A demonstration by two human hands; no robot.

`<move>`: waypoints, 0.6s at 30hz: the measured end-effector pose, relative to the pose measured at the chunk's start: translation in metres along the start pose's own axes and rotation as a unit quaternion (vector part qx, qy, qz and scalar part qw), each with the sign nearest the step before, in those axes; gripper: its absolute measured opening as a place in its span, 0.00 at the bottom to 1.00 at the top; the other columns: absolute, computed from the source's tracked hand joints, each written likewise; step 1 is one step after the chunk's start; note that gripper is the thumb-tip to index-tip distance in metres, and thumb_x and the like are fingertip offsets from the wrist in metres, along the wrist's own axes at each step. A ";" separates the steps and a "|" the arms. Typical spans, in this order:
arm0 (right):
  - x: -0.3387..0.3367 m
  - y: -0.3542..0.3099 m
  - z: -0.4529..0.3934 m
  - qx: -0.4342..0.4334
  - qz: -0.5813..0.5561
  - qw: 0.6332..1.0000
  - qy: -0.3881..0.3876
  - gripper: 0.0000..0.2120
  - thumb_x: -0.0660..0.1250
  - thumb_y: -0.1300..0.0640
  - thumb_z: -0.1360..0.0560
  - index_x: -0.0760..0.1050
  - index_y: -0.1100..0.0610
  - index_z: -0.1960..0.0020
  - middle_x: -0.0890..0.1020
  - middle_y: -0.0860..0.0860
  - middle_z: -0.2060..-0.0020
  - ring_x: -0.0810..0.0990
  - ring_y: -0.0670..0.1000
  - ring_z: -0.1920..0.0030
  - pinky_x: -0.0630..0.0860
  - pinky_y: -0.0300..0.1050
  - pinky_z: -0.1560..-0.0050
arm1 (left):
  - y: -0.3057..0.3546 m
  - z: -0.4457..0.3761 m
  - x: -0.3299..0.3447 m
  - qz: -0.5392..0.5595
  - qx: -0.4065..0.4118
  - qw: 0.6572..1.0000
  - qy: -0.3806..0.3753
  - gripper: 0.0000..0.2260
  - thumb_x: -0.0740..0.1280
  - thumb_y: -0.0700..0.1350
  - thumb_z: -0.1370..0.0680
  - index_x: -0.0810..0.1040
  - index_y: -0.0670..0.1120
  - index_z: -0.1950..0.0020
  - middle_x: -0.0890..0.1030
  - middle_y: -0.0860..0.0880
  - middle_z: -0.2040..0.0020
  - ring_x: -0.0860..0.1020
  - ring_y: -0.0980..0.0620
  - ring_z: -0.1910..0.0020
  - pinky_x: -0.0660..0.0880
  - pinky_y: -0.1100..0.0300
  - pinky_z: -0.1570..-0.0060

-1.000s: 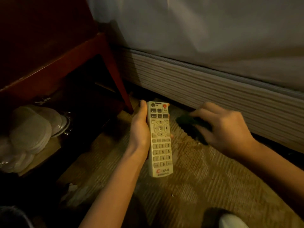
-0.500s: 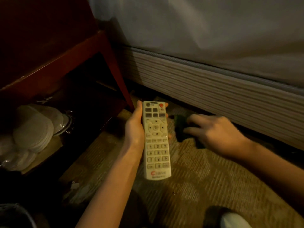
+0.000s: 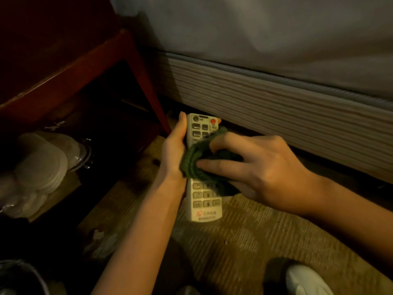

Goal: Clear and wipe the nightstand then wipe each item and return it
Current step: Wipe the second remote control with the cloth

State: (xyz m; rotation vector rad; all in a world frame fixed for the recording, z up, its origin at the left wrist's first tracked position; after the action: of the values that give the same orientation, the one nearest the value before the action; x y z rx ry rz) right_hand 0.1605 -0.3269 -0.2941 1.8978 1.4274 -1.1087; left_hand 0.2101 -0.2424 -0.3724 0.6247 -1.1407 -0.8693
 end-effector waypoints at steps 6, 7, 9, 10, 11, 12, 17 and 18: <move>0.003 0.020 0.025 0.029 0.018 0.999 -0.023 0.12 0.61 0.59 0.25 0.79 0.56 0.45 0.79 0.57 0.51 0.71 0.46 0.60 0.61 0.34 0.62 | -0.009 -0.003 -0.006 -0.026 -0.008 0.999 0.022 0.27 0.47 0.57 0.18 0.79 0.38 0.48 0.82 0.44 0.64 0.81 0.51 0.68 0.78 0.64 0.69; 0.008 0.024 0.030 0.029 0.036 0.998 -0.051 0.12 0.60 0.60 0.26 0.79 0.56 0.47 0.79 0.57 0.52 0.73 0.48 0.61 0.64 0.36 0.65 | -0.006 -0.002 -0.009 -0.023 -0.007 0.999 0.023 0.28 0.47 0.57 0.18 0.79 0.39 0.49 0.81 0.45 0.64 0.79 0.52 0.69 0.77 0.64 0.70; 0.021 0.033 0.039 0.028 0.085 0.988 -0.125 0.13 0.58 0.60 0.29 0.81 0.55 0.53 0.79 0.56 0.56 0.77 0.52 0.65 0.64 0.39 0.72 | 0.000 0.000 -0.008 0.024 -0.005 1.000 0.001 0.29 0.46 0.56 0.18 0.82 0.41 0.52 0.79 0.46 0.64 0.76 0.53 0.72 0.75 0.65 0.74; 0.024 0.041 0.044 0.052 0.097 0.983 -0.150 0.13 0.58 0.60 0.29 0.81 0.55 0.53 0.79 0.55 0.58 0.77 0.53 0.67 0.63 0.39 0.73 | 0.006 0.000 -0.007 0.033 0.007 0.999 -0.016 0.30 0.45 0.56 0.18 0.83 0.41 0.54 0.79 0.46 0.64 0.76 0.54 0.72 0.74 0.65 0.75; 0.024 0.051 0.046 0.093 0.092 0.979 -0.154 0.12 0.61 0.59 0.29 0.82 0.54 0.52 0.79 0.54 0.58 0.77 0.53 0.68 0.63 0.39 0.74 | 0.012 -0.001 -0.006 0.021 0.026 0.999 -0.024 0.31 0.45 0.57 0.18 0.84 0.42 0.55 0.79 0.46 0.64 0.76 0.54 0.72 0.74 0.64 0.75; 0.021 0.060 0.048 0.145 0.067 0.977 -0.140 0.10 0.64 0.59 0.29 0.82 0.52 0.51 0.79 0.53 0.57 0.78 0.53 0.68 0.65 0.40 0.75 | 0.018 0.000 -0.004 0.007 0.049 0.998 -0.031 0.31 0.45 0.57 0.18 0.84 0.42 0.54 0.79 0.47 0.63 0.76 0.54 0.72 0.74 0.63 0.75; 0.004 0.085 0.058 0.412 -0.313 0.856 0.008 0.05 0.67 0.46 0.33 0.78 0.46 0.61 0.82 0.44 0.68 0.80 0.41 0.65 0.73 0.31 0.67 | 0.023 0.007 0.018 0.056 0.062 0.987 -0.136 0.31 0.45 0.58 0.20 0.83 0.42 0.52 0.78 0.47 0.61 0.75 0.53 0.67 0.75 0.61 0.73; 0.005 0.085 0.060 0.444 -0.378 0.811 0.038 0.06 0.67 0.47 0.34 0.79 0.49 0.63 0.82 0.46 0.70 0.80 0.41 0.69 0.73 0.31 0.70 | 0.022 0.008 0.019 0.063 0.057 0.986 -0.147 0.31 0.45 0.58 0.20 0.83 0.41 0.52 0.78 0.47 0.61 0.76 0.53 0.66 0.75 0.61 0.73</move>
State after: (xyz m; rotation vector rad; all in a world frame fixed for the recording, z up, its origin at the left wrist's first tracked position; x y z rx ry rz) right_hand 0.2231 -0.3989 -0.3361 1.9198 2.0023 -2.4513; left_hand 0.2116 -0.2469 -0.3428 0.5220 -1.4886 -0.8078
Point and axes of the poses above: each hand's wrist, its own z-axis away from the middle knuckle, its own x-axis out of the palm, y = z × x, the point moved 9 cm from there along -z, towards the middle knuckle
